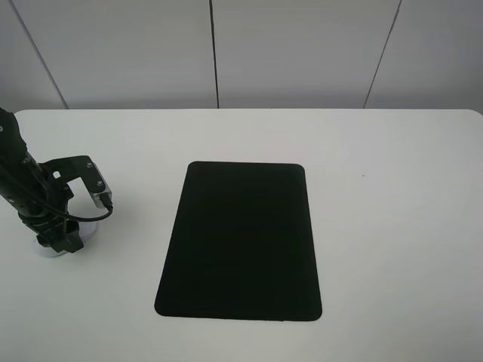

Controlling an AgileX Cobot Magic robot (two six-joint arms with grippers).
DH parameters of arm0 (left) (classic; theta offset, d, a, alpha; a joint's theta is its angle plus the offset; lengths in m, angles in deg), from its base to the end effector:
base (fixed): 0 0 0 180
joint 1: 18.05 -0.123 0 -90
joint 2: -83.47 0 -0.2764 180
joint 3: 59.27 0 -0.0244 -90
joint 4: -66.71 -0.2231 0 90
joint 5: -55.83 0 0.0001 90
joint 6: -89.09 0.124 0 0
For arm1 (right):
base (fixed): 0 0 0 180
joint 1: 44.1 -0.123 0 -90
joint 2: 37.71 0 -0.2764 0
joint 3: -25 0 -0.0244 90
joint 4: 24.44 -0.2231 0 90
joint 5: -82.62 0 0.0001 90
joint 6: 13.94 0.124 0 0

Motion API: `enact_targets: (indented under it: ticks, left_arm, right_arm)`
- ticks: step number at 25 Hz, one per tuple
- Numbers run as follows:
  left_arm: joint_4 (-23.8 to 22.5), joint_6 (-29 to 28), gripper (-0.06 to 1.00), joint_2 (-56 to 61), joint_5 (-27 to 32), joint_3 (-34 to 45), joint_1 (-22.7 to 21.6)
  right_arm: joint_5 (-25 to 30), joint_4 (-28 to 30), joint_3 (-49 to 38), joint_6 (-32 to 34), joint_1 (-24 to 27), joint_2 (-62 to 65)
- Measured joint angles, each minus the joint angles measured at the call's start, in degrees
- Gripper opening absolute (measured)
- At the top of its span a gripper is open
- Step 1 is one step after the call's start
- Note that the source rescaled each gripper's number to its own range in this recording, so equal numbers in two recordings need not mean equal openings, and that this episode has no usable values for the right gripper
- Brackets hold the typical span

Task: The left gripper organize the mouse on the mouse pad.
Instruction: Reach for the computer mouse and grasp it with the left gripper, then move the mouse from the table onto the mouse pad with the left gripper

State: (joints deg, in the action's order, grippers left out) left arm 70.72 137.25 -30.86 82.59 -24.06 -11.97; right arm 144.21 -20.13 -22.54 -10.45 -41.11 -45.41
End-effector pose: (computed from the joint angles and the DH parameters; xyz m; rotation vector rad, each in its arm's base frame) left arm 0.2542 -0.0310 0.0712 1.3145 2.7736 -0.0124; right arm 0.0055 -0.0085 0.2515 0.1202 2.0343 -0.0844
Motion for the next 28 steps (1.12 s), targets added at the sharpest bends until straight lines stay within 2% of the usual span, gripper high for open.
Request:
enact_targets:
  ticks: [8,12,15,22,28]
  left_arm:
    - [0.0,-0.9,0.01,0.1,0.2,-0.1,0.0]
    - [0.4,-5.0,0.01,2.9,4.0,-1.7,0.0]
    - [0.9,-11.9,0.01,6.7,7.1,-4.2,0.0]
    - [1.2,-33.0,0.01,10.1,12.5,-7.0,0.5]
    - [1.3,-47.3,0.01,10.1,12.3,-8.8,7.4]
  right_arm:
    - [0.0,0.0,0.0,0.0,0.0,0.0]
    - [0.0,0.0,0.0,0.0,0.0,0.0]
    - [0.0,0.0,0.0,0.0,0.0,0.0]
    - [0.0,0.0,0.0,0.0,0.0,0.0]
    - [0.0,0.0,0.0,0.0,0.0,0.0]
